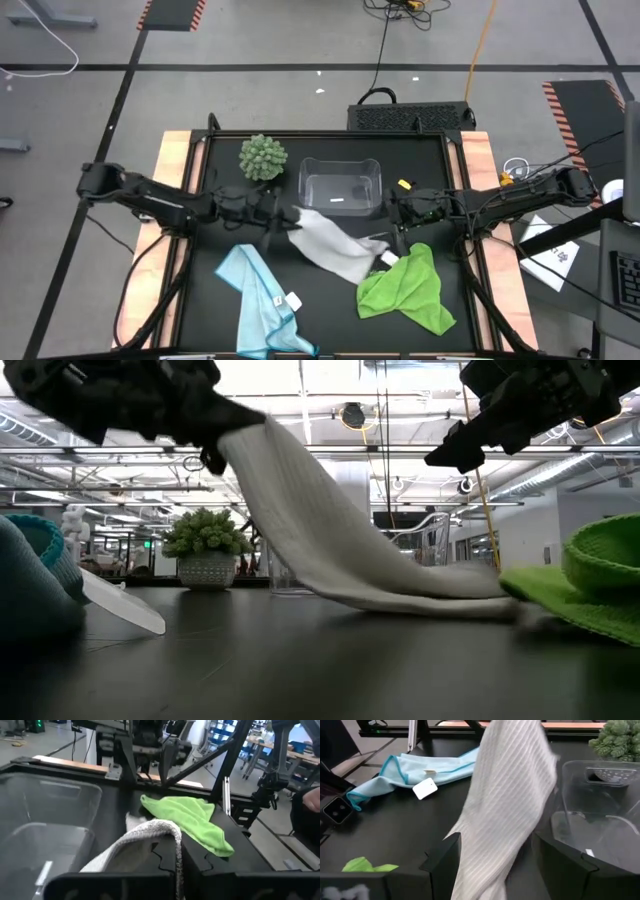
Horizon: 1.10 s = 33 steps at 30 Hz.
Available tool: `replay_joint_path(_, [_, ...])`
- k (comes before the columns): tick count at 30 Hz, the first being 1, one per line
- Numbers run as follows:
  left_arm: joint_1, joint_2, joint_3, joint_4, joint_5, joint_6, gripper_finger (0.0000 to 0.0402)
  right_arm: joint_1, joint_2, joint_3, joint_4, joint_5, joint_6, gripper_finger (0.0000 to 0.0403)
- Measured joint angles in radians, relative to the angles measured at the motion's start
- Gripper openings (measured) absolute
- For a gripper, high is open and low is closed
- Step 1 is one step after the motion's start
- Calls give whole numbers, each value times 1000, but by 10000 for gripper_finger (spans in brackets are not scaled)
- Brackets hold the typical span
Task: Fold microfiber towels
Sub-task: Fold the gray towel
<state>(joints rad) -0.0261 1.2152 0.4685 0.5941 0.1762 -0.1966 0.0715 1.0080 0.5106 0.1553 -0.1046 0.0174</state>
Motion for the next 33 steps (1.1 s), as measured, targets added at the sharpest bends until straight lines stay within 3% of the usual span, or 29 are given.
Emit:
replay_joint_path(8, [11,-25,273,-383,25,124,4,1,12,0,97,2,-6,237])
replay_joint_path(12, [11,5,390,-507,117,172,4,1,39,0,170,3,-36,237])
replay_joint_path(20, [8,126,585,-639,296,175,3,-5,98,0,317,4,-113,237])
replay_joint_path(33, [5,252,685,-644,291,205,4,4,116,27,371,-51,-114,237])
